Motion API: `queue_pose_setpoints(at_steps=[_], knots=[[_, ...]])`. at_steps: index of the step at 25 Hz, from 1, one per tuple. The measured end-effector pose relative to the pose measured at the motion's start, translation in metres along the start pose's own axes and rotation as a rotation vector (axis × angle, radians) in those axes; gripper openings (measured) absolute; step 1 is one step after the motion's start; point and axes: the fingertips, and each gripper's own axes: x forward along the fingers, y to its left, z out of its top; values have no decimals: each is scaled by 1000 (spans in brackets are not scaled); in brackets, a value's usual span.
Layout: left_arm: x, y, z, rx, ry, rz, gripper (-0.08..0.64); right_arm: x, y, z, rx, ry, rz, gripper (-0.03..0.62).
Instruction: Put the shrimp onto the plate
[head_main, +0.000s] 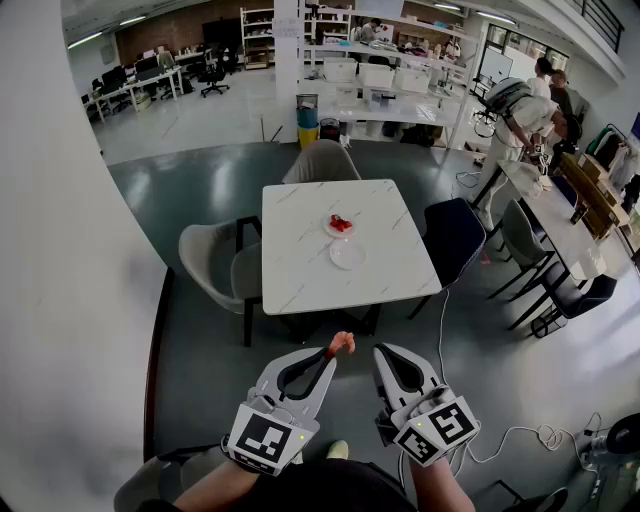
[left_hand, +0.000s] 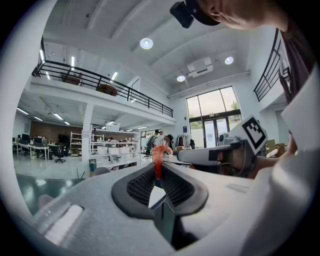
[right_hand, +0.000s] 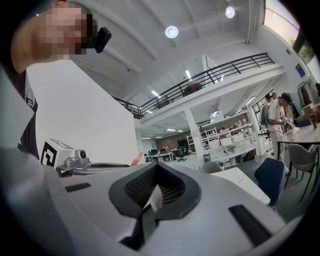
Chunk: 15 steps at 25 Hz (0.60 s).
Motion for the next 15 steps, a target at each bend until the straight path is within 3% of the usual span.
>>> queue_pose_setpoints(at_steps=[8,15], knots=[[4,-5,0,12,12,-4,43,-5,-5,0,5,-2,0,2],[5,-10,-5,-13,8,1,43,-7,4,-3,47,-12,74,2]])
